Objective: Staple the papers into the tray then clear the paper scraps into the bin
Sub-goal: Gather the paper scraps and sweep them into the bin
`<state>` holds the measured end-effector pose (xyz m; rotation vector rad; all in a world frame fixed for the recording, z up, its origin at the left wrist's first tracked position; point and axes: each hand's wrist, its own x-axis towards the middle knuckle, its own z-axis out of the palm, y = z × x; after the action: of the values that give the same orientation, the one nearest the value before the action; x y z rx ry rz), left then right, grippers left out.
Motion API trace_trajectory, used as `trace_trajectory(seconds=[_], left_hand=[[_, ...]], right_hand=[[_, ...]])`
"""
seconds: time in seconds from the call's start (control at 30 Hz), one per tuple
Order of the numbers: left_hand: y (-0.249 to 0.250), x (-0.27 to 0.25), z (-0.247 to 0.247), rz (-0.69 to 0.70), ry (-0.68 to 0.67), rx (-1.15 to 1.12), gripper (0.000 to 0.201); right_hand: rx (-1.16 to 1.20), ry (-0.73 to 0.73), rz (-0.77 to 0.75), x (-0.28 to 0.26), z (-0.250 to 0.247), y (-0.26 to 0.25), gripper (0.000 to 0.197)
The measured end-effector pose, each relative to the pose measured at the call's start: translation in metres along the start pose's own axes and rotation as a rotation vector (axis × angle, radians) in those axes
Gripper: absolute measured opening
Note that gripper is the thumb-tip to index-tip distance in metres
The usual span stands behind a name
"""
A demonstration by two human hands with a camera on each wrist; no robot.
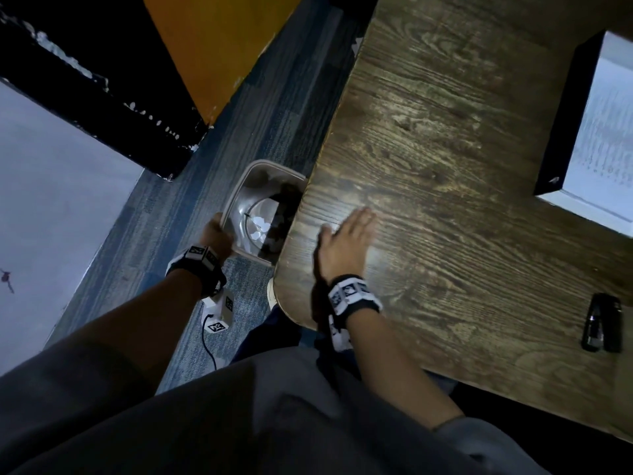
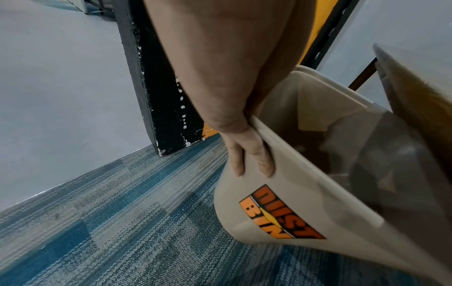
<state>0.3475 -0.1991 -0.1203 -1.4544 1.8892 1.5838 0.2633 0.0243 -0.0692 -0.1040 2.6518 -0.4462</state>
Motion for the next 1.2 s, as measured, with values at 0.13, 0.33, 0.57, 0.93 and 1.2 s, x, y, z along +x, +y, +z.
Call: trace_trajectory(seconds=[0.13, 0.33, 0.57, 0.93, 1.2], left_hand=[[0.007, -0.006, 0.003, 0.074, 0.019, 0.059, 0.033], [0.007, -0.006, 0.001, 0.098, 0.021, 0.066, 0.035], [0.001, -0.006, -0.005, 0.135, 0.045, 0.128, 0.036], [-0.044, 0.005, -0.011, 0.040, 0.035, -0.007, 0.040], [-0.050, 0.005, -0.015, 0.051, 0.014, -0.013, 0.043]], right_hand=[[-0.079, -0.133, -0.316, -0.019, 0.021, -0.047, 0.066], [0.059, -0.151, -0.526, -0.016, 0.023, -0.077, 0.016], [0.321, -0.148, -0.434, -0.014, 0.002, -0.050, 0.047], [-0.115, 0.016, 0.075, -0.090, 0.035, 0.047, 0.077], [-0.075, -0.186, -0.408, -0.076, 0.068, -0.078, 0.064]])
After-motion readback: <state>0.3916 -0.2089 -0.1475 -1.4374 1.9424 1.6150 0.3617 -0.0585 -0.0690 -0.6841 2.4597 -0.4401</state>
